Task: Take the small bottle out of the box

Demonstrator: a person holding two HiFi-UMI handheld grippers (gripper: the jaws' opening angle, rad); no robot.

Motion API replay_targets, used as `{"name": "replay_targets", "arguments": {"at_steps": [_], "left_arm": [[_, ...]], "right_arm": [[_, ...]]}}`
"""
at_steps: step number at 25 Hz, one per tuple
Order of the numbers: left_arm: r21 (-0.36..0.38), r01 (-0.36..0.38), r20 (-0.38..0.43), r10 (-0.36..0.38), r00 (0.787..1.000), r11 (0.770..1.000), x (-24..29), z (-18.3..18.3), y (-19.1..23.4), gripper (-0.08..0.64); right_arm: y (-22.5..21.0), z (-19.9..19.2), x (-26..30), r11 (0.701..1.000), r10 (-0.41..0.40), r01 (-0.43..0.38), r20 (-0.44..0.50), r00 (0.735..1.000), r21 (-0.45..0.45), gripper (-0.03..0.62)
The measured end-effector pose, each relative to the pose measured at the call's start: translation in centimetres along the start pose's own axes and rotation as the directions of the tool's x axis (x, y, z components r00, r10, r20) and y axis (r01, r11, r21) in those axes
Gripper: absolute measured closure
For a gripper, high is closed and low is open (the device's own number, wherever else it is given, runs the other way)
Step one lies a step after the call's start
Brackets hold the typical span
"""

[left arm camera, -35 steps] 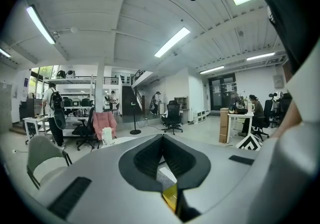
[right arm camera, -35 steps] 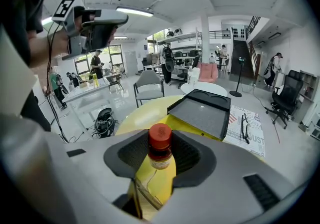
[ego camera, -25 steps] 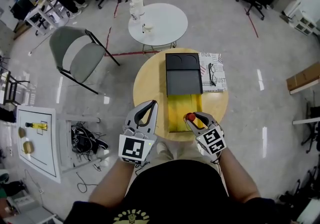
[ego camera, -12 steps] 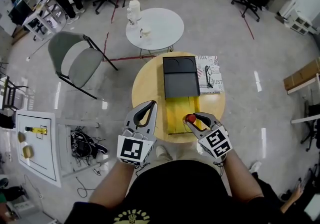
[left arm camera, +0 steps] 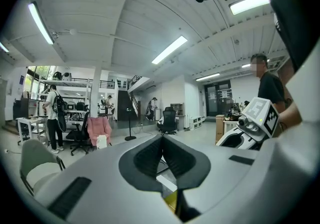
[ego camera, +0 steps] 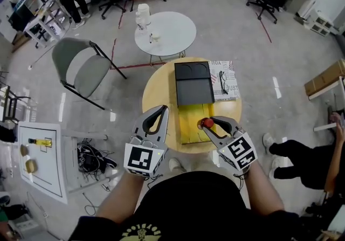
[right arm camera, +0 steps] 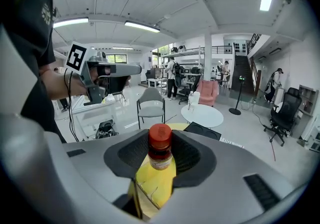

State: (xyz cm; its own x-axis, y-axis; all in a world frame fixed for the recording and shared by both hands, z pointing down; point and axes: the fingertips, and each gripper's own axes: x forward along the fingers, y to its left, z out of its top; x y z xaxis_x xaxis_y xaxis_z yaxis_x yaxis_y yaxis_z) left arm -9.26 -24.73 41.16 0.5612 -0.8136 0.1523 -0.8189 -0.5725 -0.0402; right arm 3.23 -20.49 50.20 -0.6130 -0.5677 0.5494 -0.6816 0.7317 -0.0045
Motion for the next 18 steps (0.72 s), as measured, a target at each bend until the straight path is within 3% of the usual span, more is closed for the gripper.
{"name": "replay_targets", "arguments": {"at_steps": [18], "left_arm": [[0.008, 0.012, -0.020, -0.011, 1.000, 1.000, -0.9, 0.5, -0.4, 0.546]], "right_arm": [[1.8, 6.2, -3.1, 0.999, 0.032, -0.030, 0.102, 0.994, -0.014, 0.442]]}}
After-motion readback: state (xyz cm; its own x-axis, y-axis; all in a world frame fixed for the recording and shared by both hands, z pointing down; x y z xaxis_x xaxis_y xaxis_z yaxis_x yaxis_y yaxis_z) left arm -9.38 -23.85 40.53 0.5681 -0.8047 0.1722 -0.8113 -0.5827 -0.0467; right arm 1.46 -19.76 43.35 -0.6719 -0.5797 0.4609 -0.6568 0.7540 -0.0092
